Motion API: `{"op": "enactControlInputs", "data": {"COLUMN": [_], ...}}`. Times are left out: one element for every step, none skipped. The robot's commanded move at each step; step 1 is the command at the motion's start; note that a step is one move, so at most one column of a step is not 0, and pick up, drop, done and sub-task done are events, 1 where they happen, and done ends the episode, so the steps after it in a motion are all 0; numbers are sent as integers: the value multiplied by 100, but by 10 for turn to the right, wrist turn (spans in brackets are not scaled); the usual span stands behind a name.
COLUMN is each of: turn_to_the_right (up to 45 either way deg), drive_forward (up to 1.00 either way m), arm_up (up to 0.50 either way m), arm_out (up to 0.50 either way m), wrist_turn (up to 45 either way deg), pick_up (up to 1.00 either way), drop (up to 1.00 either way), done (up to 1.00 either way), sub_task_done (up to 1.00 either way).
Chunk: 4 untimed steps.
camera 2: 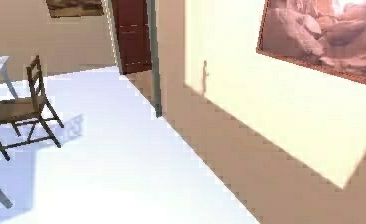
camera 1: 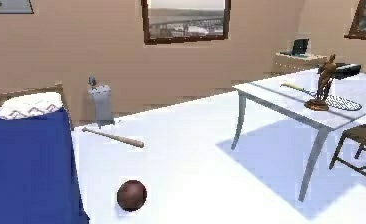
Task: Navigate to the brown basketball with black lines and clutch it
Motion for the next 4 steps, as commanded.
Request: {"op": "enactControlInputs", "data": {"turn_to_the_right": [450,240,0,0], "drive_forward": [0,0,100,100], "arm_up": [0,0,0,0], "arm_out": [0,0,0,0], "wrist_turn": [0,0,0,0], "pick_up": [0,0,0,0], "drop": [0,0,0,0], "done": [0,0,0,0], "sub_task_done": [0,0,0,0]}}
